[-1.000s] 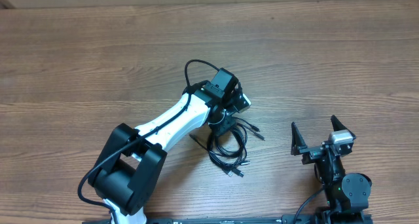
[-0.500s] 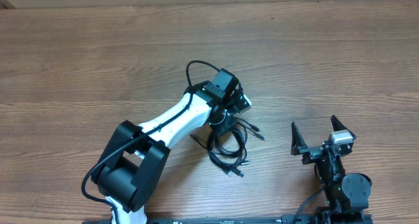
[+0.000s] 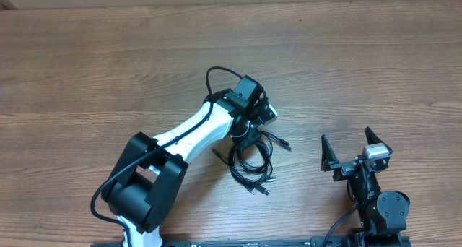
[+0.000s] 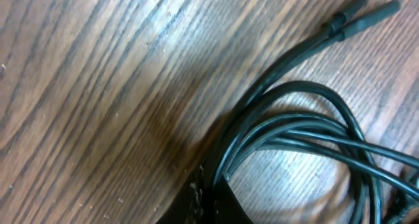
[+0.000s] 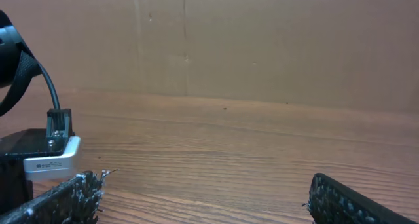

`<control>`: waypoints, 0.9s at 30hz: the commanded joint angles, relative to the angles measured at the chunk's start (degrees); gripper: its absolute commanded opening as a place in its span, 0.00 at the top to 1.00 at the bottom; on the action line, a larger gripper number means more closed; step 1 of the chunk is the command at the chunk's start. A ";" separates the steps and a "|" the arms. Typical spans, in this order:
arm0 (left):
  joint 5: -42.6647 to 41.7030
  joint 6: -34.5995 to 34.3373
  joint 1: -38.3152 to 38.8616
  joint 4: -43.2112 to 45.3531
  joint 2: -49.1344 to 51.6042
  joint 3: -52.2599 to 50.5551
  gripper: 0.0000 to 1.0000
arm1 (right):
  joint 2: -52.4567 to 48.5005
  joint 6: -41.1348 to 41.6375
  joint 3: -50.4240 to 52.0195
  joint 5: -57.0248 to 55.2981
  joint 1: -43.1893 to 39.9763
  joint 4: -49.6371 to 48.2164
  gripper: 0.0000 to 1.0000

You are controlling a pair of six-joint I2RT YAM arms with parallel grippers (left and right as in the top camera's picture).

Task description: Untangle cables

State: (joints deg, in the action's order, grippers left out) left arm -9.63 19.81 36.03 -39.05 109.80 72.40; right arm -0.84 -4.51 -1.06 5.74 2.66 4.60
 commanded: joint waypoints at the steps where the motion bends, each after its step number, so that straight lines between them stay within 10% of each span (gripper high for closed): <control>1: -0.92 -1.44 0.22 -3.80 0.63 7.45 0.96 | 0.61 0.15 0.57 0.13 -0.15 -0.22 0.00; 27: -11.74 -12.44 -5.81 -29.75 0.61 47.15 0.96 | 0.61 5.79 -0.02 1.03 -0.15 -3.10 0.00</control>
State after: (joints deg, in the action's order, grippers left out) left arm -14.87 10.96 33.01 -68.71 110.50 116.64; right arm -0.84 -3.75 -1.06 5.98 2.66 1.78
